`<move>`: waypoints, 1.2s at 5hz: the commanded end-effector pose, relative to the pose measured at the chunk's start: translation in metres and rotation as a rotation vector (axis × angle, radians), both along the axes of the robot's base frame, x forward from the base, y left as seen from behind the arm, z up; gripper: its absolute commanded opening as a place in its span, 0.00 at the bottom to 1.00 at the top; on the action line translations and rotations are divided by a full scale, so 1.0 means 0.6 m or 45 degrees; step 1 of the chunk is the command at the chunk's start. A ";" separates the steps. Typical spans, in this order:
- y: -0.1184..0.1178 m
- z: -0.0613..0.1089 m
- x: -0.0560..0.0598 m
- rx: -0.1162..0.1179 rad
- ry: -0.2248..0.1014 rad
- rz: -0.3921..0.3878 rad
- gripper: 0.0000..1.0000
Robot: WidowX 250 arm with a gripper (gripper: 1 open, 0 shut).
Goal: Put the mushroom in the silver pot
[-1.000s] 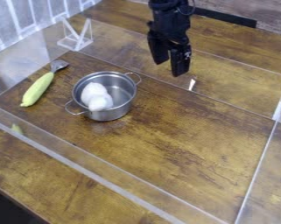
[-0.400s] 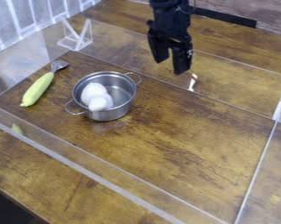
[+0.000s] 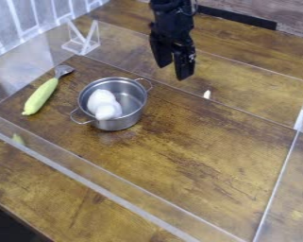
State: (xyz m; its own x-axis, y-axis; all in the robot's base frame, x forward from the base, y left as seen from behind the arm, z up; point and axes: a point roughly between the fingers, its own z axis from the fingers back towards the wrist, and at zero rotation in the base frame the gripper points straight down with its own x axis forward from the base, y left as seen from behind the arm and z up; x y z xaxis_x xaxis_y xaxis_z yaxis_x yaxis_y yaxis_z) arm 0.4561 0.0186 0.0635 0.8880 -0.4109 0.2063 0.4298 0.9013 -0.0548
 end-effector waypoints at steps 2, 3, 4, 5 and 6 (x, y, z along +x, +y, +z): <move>0.009 0.027 0.004 0.019 -0.091 -0.010 1.00; -0.003 0.027 0.006 0.032 -0.102 -0.012 1.00; -0.020 0.044 0.008 0.043 -0.116 -0.020 1.00; -0.039 0.065 0.013 0.056 -0.134 -0.032 1.00; -0.044 0.084 0.011 0.064 -0.158 -0.082 1.00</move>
State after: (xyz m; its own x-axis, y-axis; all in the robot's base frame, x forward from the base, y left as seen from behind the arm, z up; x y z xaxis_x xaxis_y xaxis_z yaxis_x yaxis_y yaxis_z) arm 0.4532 -0.0033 0.0580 0.8700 -0.4613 0.1744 0.4729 0.8806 -0.0295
